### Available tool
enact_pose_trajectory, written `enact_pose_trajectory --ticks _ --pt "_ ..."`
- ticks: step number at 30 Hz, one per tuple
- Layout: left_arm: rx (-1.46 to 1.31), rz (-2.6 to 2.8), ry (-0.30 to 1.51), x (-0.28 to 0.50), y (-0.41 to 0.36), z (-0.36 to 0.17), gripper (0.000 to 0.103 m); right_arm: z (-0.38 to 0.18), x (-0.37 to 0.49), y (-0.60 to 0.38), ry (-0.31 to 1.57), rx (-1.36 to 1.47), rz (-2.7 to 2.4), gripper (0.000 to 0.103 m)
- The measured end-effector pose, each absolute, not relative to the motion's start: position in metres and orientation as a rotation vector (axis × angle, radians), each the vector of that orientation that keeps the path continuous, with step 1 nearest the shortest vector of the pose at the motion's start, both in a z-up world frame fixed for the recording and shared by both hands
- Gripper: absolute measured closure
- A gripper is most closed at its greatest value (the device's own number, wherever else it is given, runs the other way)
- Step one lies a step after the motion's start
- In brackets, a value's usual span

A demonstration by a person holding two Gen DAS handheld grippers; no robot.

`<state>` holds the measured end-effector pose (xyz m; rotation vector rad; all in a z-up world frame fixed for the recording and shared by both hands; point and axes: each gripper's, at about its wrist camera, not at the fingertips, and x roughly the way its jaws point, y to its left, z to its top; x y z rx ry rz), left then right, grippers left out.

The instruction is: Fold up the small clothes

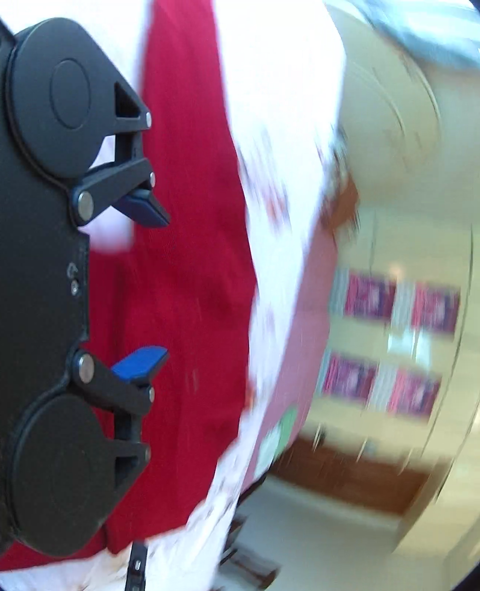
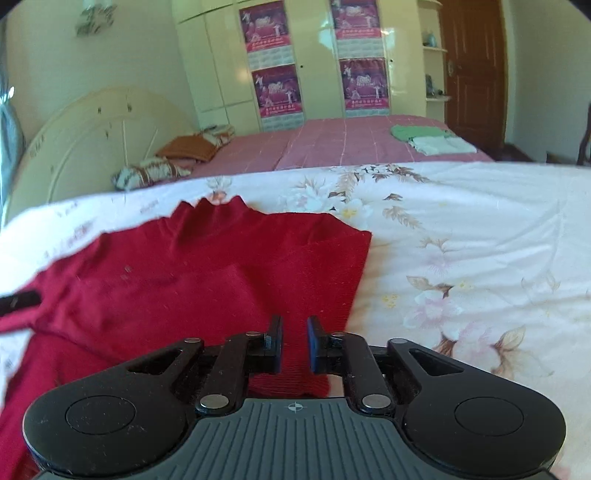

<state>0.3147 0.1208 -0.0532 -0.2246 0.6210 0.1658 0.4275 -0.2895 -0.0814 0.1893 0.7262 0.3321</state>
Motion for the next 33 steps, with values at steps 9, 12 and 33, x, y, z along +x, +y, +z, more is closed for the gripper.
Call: enact_pose_trajectory --ticks 9,12,33 --pt "-0.729 0.541 0.562 0.232 0.336 -0.085 0.044 -0.068 0.404 -0.282 0.743 0.279 0.29 0.045" --pt "-0.96 0.51 0.429 0.218 0.379 -0.098 0.045 -0.061 0.395 -0.268 0.75 0.298 0.262 0.045" --pt "-0.867 0.44 0.376 0.246 0.392 -0.091 0.098 -0.055 0.387 -0.216 0.79 0.342 0.12 0.097"
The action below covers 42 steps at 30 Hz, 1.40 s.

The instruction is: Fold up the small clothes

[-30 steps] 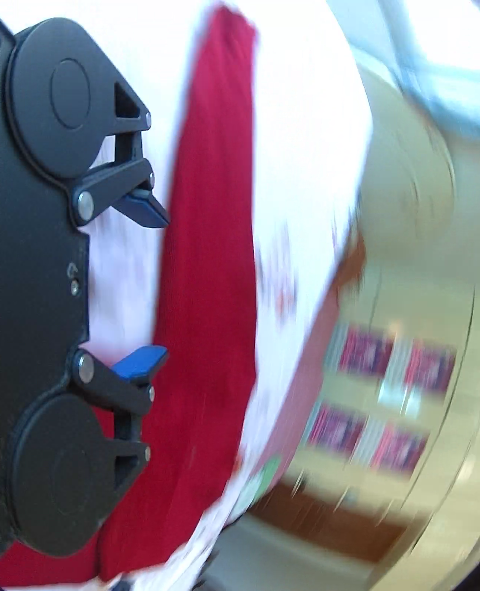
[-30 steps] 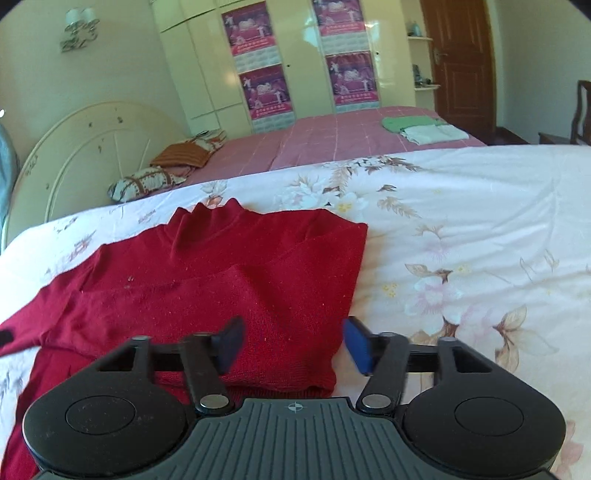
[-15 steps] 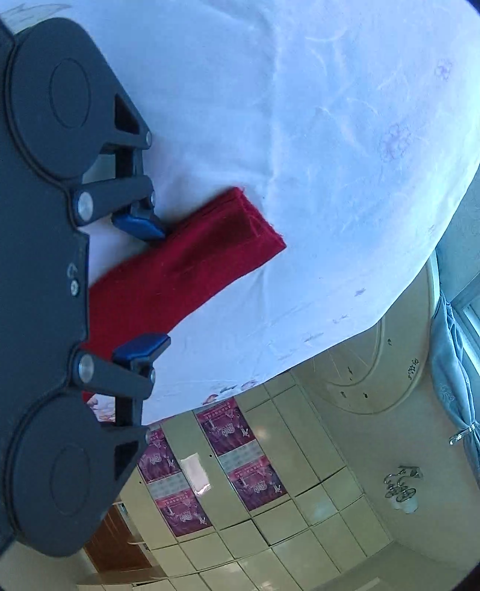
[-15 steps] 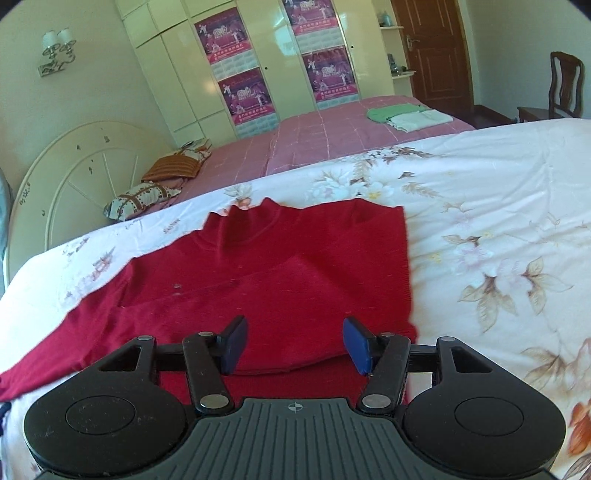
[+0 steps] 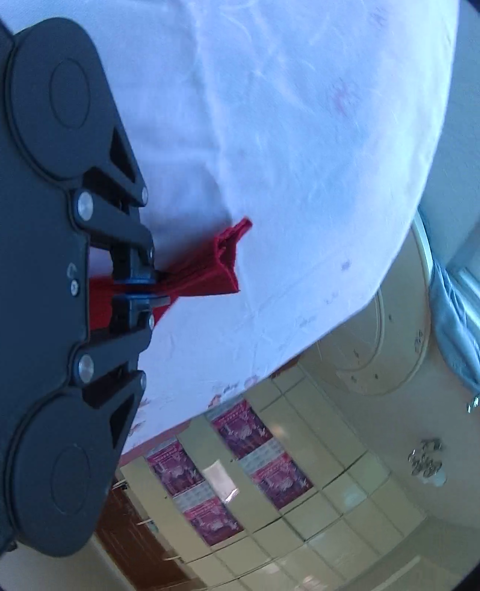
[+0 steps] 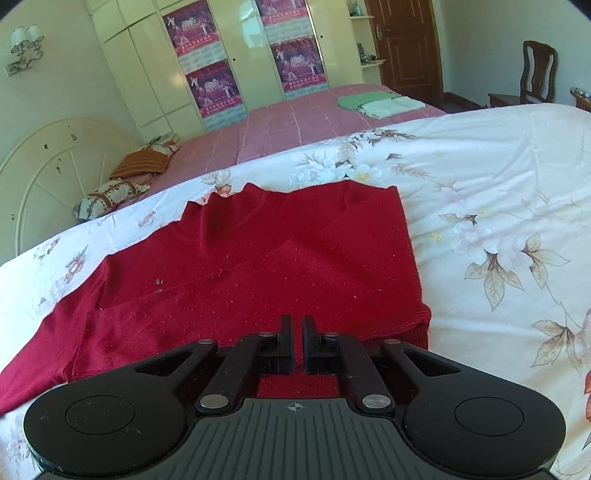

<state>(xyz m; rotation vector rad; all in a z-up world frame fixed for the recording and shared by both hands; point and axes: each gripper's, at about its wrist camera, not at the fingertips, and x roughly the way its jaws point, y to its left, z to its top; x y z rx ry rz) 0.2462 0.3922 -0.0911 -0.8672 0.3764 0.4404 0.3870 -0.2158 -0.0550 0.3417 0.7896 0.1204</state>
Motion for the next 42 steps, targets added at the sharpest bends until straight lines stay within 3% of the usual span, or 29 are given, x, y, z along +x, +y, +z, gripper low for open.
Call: enact_pose_trajectory --ticks 12,22,24,25,26,27,28,29,31,33,42 --pt "-0.365 -0.064 0.525 0.372 0.122 -0.032 0.098 -0.052 0.37 -0.25 0.756 0.412 0.138 0.097" --pt "-0.067 -0.367 0.747 0.421 -0.071 -0.084 0.097 -0.041 0.356 -0.309 0.719 0.49 0.131 0.097" --pt "-0.023 -0.39 0.755 0.422 -0.083 -0.095 0.072 -0.042 0.355 -0.321 0.716 0.517 0.137 0.097" --pt "-0.01 -0.396 0.726 0.419 -0.087 -0.096 0.065 -0.042 0.355 -0.324 0.718 0.529 0.14 0.097" --pt "-0.009 -0.408 0.716 0.414 -0.089 -0.095 0.056 -0.042 0.356 -0.327 0.722 0.538 0.14 0.09" --pt "-0.012 -0.415 0.704 0.411 -0.087 -0.09 0.058 -0.042 0.357 -0.327 0.724 0.542 0.14 0.045" --pt "-0.015 -0.404 0.69 0.41 -0.081 -0.085 0.058 -0.041 0.357 -0.328 0.703 0.554 0.14 0.021" --pt "-0.022 -0.388 0.674 0.406 -0.071 -0.079 0.057 -0.04 0.356 -0.328 0.66 0.564 0.162 0.012" --pt "-0.042 -0.337 0.641 0.389 -0.041 -0.072 0.058 -0.039 0.361 -0.323 0.663 0.589 0.225 0.016" --pt "-0.046 -0.246 0.621 0.37 -0.002 -0.067 0.06 -0.044 0.372 -0.316 0.7 0.659 0.291 0.041" --pt "-0.128 0.052 0.715 0.341 0.135 -0.084 0.062 -0.085 0.425 -0.257 0.872 0.728 0.316 0.044"
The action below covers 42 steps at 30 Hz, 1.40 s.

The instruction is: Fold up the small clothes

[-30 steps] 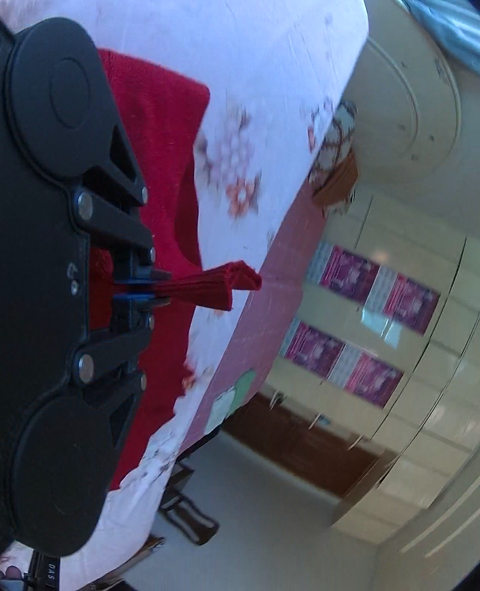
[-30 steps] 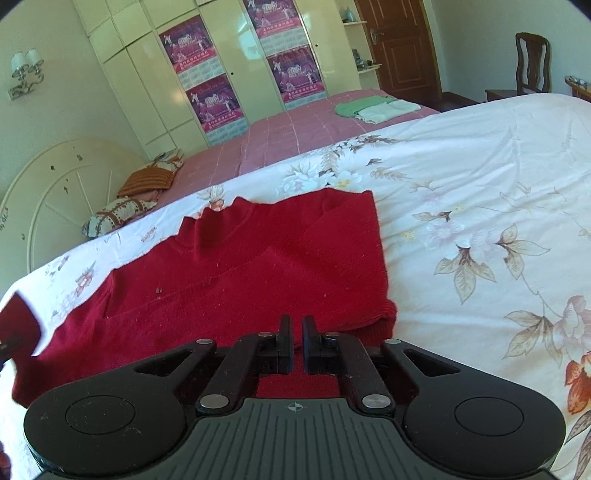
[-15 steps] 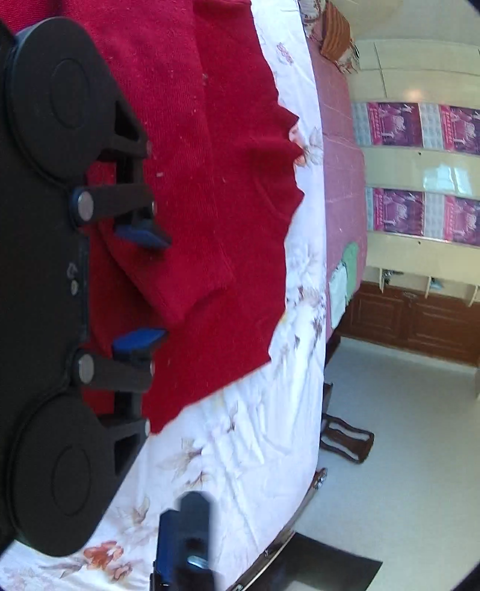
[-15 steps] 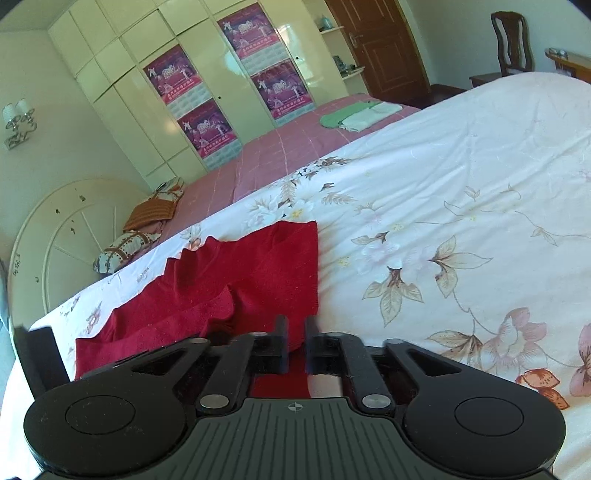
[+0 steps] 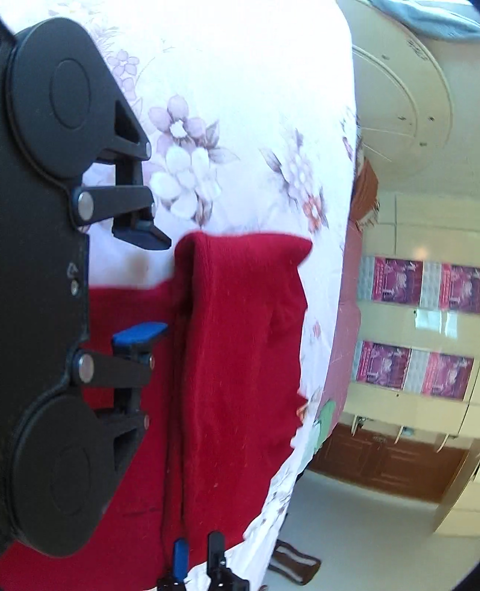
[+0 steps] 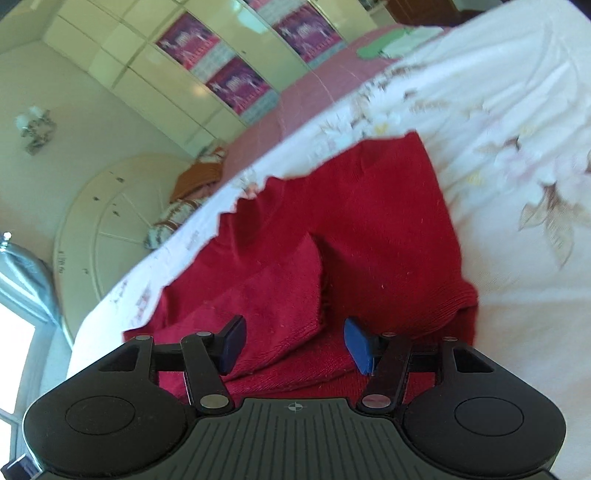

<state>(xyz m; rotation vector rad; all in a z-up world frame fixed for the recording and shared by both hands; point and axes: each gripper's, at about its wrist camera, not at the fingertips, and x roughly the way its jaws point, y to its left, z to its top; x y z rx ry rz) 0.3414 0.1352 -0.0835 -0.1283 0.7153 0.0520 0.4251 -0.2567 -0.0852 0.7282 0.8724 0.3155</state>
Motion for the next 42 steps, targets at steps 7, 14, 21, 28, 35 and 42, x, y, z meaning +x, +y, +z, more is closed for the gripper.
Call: enact_pose_trajectory --ticks 7,14,21,28,35,42 --pt "-0.172 0.047 0.695 0.358 0.145 -0.089 0.065 -0.065 0.43 -0.237 0.808 0.522 0.241 0.1" --pt "-0.178 0.033 0.679 0.35 0.149 -0.093 0.07 -0.052 0.413 -0.265 0.743 0.496 0.158 0.1" --pt "-0.193 0.005 0.697 0.355 0.154 -0.095 0.087 -0.061 0.414 -0.267 0.771 0.491 0.15 0.1" --pt "-0.168 -0.025 0.703 0.347 0.155 -0.092 0.081 -0.069 0.407 -0.268 0.77 0.465 0.137 0.1" --pt "-0.196 -0.124 0.591 0.347 0.148 -0.069 0.071 -0.087 0.401 -0.274 0.78 0.488 0.12 0.1" --pt "-0.149 -0.165 0.691 0.379 0.117 -0.096 0.063 -0.065 0.383 -0.284 0.681 0.485 0.064 0.099"
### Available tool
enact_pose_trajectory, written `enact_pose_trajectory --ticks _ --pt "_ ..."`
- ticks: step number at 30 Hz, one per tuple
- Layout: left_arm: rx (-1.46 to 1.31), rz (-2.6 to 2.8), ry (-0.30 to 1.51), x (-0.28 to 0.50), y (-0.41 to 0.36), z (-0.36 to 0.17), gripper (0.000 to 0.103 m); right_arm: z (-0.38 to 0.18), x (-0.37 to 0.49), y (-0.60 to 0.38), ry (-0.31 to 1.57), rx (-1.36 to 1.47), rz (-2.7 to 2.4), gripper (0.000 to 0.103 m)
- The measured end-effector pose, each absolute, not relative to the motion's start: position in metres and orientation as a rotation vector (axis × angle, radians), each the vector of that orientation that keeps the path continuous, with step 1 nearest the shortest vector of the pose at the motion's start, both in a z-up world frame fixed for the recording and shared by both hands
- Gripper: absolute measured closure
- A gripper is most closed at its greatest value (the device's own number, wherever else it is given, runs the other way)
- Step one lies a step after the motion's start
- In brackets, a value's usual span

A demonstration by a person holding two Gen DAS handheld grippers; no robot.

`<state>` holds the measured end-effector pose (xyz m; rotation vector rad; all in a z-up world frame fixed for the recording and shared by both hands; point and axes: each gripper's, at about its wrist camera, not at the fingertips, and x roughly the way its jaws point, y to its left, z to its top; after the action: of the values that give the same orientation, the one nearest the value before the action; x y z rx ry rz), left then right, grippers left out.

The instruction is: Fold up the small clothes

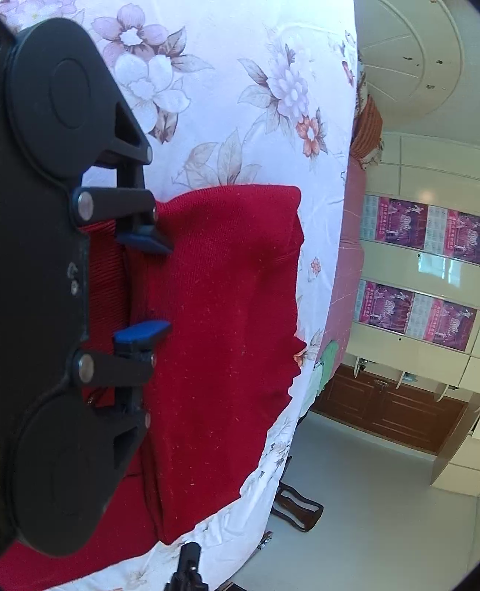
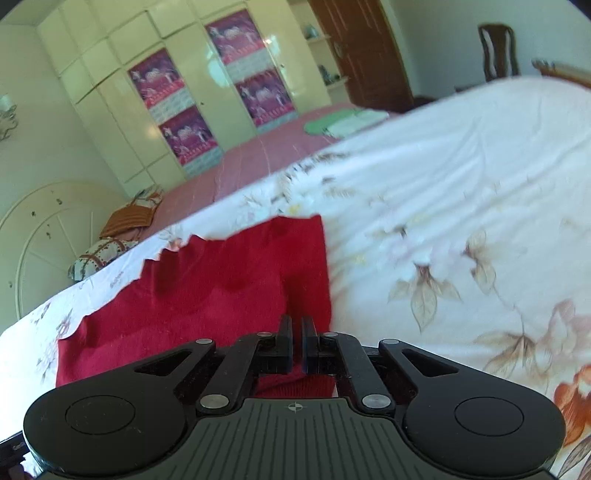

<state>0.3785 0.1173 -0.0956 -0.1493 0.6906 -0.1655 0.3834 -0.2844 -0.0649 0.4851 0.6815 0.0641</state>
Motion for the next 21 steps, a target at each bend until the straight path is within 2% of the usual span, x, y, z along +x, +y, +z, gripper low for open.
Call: enact_pose_trajectory --ticks 7,12,14,16,18,21 --pt "-0.079 -0.225 0.638 0.382 0.075 -0.076 0.059 -0.069 0.393 -0.24 0.696 0.355 0.216 0.099" --pt "-0.019 -0.263 0.685 0.394 0.03 -0.097 0.058 -0.075 0.407 -0.2 0.78 0.277 0.275 0.099" --pt "0.115 -0.277 0.622 0.38 0.018 -0.104 0.057 -0.082 0.4 -0.198 0.779 0.238 0.267 0.099" --pt "0.117 -0.314 0.621 0.381 0.025 -0.101 0.056 -0.089 0.39 -0.206 0.756 0.224 0.279 0.1" --pt "0.05 -0.321 0.64 0.394 0.045 -0.095 0.046 -0.085 0.39 -0.215 0.764 0.236 0.293 0.099" --pt "-0.021 -0.236 0.653 0.424 0.076 -0.088 0.041 -0.072 0.402 -0.23 0.694 0.289 0.218 0.099"
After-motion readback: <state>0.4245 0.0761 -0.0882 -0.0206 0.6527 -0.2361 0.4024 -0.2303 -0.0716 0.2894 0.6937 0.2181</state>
